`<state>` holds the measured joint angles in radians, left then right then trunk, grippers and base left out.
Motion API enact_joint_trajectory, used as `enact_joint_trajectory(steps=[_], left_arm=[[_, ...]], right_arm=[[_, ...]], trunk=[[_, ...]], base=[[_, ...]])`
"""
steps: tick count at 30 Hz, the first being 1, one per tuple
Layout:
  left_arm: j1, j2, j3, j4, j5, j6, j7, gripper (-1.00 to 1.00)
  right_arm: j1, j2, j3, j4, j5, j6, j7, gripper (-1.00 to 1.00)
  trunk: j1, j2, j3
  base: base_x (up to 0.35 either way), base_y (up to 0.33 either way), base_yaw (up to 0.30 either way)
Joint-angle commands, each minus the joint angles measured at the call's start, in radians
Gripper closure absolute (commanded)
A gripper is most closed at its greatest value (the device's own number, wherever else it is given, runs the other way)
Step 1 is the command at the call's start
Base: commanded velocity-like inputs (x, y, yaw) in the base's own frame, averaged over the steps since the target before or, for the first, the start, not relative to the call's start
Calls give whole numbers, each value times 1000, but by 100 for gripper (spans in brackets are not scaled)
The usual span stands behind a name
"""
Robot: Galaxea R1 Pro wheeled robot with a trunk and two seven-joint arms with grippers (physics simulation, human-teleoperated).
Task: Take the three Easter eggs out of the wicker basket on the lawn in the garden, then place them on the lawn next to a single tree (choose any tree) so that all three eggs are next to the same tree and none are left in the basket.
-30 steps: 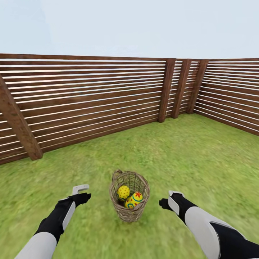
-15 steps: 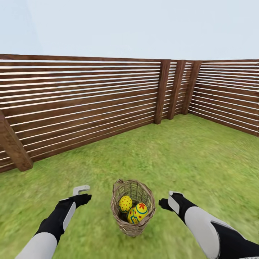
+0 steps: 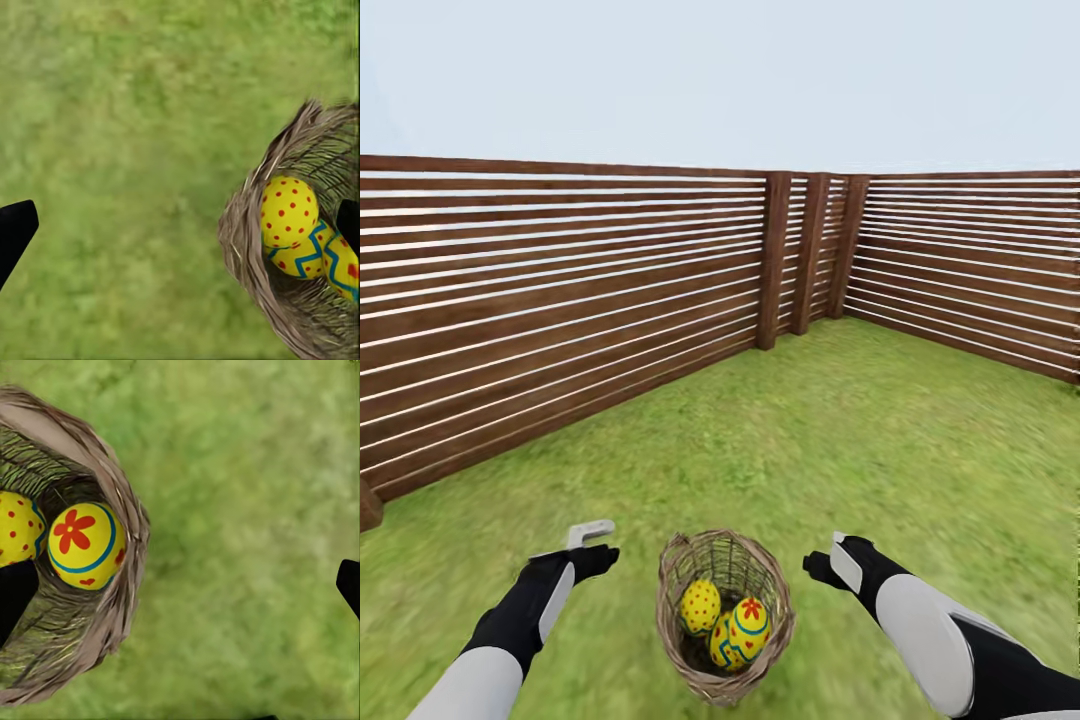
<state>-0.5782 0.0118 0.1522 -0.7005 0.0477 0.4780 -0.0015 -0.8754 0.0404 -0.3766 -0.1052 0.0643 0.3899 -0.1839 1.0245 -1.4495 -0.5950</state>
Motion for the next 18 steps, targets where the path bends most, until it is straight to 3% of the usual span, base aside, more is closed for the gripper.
enact_joint_trajectory(steps=[1,9,18], left_arm=[[0,-3,1,-1,5,8,0,-100],[1,-7,-3,108,1,9,0,-100],[1,-9,-5,122,1,27,-2,-100]], right_arm=[[-1,1,-8,-2,6,6,-3,-100],[2,1,-17,1,5,3,-52,-100],[10,0,-28,8,5,4,-65,-100]], trunk=[[0,0,0],[0,0,7],[0,0,15]], base=[[273,230,-267],[273,230,-267],[273,230,-267]])
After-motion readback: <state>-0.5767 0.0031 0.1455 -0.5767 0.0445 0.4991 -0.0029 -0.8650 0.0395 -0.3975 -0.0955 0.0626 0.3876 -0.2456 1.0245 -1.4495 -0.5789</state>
